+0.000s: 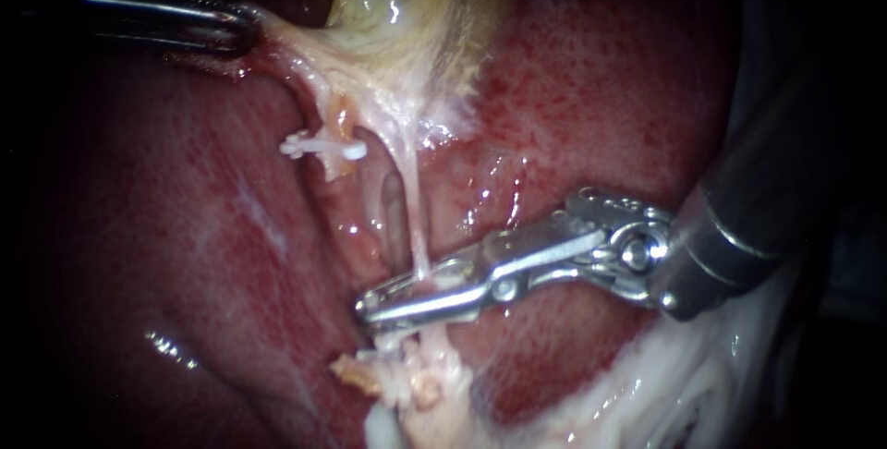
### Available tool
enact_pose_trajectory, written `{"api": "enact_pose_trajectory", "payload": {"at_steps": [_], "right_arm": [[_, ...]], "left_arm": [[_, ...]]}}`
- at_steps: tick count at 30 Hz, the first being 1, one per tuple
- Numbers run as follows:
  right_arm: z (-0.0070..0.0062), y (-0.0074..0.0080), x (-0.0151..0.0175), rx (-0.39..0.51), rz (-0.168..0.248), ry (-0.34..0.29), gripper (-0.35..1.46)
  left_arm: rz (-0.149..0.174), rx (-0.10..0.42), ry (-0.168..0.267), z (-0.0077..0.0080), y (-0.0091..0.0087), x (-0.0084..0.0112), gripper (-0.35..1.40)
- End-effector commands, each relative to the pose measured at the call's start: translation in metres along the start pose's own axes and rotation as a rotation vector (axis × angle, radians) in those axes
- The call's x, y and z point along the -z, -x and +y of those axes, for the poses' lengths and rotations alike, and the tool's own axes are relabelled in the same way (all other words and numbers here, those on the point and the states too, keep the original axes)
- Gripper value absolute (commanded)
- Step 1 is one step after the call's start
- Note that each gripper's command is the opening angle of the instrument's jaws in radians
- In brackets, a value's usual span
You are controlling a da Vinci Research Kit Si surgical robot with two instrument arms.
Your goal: Clipping second clip right tube
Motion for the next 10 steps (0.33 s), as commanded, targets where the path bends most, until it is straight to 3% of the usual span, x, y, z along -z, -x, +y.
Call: {"api": "enact_pose_trajectory", "payload": {"at_steps": [1,10], "right_arm": [[0.0001,0.0001,-0.0001,-0.001,-0.005,-0.007,-0.35],[0.0005,0.0002,0.0,0.0,-0.008,-0.009,-0.35]], "left_arm": [[0.0,0.0,0.0,0.0,0.0,0.0,-0.35],[0.0,0.0,0.0,-0.0001,0.0,-0.0001,-0.35]]}}
